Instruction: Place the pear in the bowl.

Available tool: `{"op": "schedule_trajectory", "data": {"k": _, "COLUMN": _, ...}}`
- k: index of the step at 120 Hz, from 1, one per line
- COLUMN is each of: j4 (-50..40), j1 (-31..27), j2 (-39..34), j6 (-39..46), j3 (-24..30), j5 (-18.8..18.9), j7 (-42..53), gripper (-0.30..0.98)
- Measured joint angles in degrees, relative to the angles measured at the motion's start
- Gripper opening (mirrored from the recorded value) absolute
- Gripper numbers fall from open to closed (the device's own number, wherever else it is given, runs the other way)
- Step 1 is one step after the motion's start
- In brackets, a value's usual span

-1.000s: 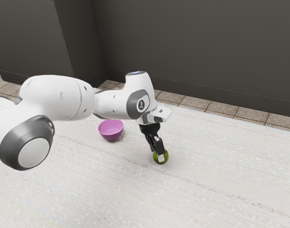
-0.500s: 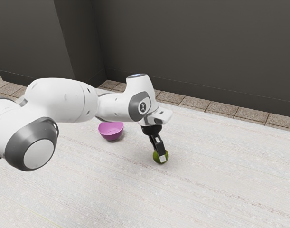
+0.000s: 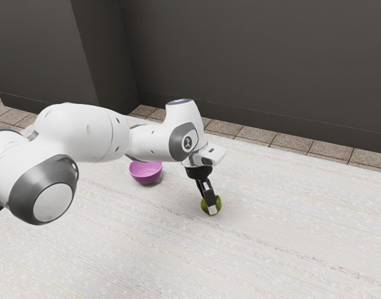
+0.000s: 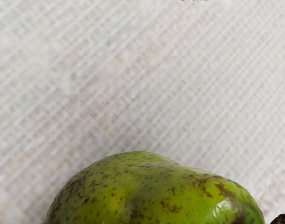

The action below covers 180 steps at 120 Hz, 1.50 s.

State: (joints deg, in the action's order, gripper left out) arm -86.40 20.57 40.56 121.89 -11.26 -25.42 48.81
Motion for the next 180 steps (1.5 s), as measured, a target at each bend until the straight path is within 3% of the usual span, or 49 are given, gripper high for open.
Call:
{"op": "schedule_trajectory", "data": {"k": 49, "j4": 4.54, "j1": -2.52, "j2": -1.21, "j6": 0.09, "j3": -1.75, "j5": 0.57, "j7": 0.72, "gripper": 0.35}}
{"op": "schedule_trajectory", "data": {"k": 118, "j4": 5.88, "j1": -8.33, "j2": -1.67, "j6": 0.19, "j3": -12.62, "j5": 1.07, "j7": 1.05, "gripper": 0.34}}
{"op": "schedule_trajectory", "data": {"k": 180, "j4": 4.98, "j1": -10.78, "j2": 0.76, "j6": 0.17, "j3": -12.47, "j5": 0.91, "j7": 1.6, "gripper": 0.35}}
